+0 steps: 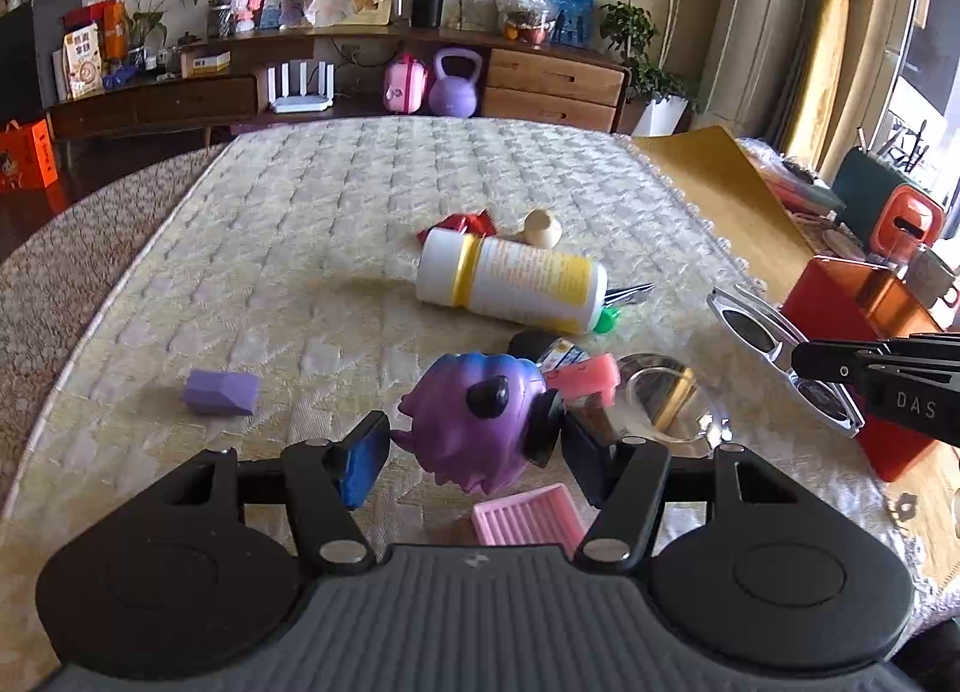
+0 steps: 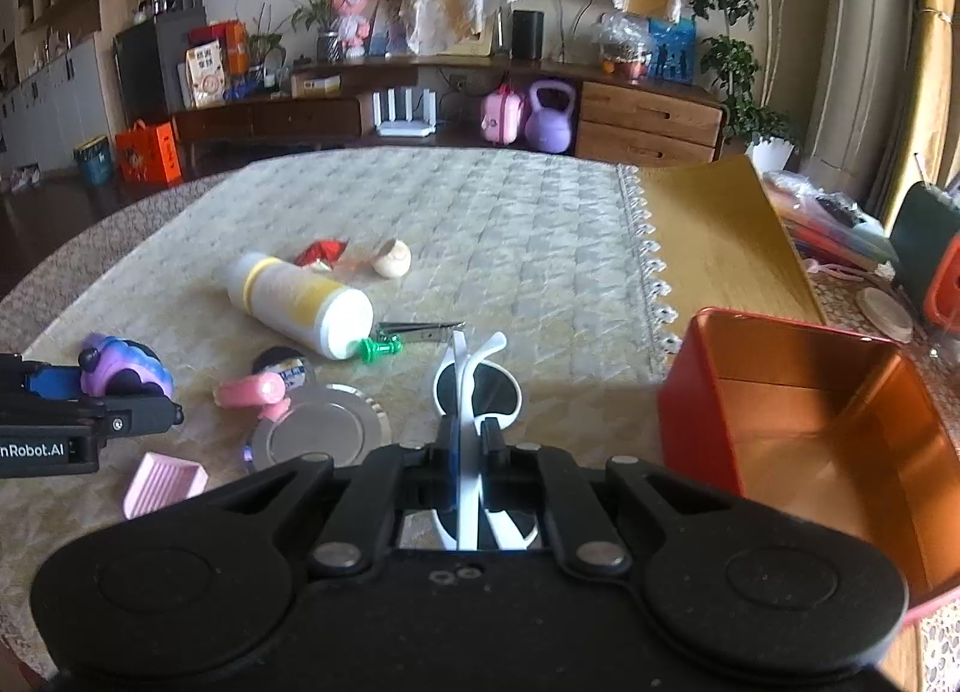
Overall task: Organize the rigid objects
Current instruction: 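Carry the purple toy into the red tin while the right tool carries the sunglasses there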
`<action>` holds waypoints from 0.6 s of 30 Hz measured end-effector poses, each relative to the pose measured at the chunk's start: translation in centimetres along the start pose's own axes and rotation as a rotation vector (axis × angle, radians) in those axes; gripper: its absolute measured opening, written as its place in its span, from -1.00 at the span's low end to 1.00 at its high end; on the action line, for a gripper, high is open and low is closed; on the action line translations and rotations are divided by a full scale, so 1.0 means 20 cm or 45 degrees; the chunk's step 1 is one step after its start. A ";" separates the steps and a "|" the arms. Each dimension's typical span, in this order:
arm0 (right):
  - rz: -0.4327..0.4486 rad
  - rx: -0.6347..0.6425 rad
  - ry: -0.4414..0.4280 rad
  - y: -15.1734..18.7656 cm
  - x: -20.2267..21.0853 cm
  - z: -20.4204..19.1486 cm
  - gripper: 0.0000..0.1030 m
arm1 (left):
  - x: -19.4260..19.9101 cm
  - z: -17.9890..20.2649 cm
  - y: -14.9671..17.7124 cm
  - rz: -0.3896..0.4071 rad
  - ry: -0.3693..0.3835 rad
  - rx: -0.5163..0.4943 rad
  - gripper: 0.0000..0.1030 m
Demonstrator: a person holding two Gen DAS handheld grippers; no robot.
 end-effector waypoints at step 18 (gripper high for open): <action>0.137 -0.094 0.082 -0.01 0.42 0.19 -0.89 | 0.24 0.44 -0.15 0.075 0.210 -0.215 0.21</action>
Point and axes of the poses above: each gripper's, at about its wrist camera, not at the fingertips, and x roughly against the way its jaws point, z to its right, y to its underside, the point moved 2 cm from there along -x, roughly the way its jaws point, and after that the axes turned 2 degrees about x, right-handed, at the moved point
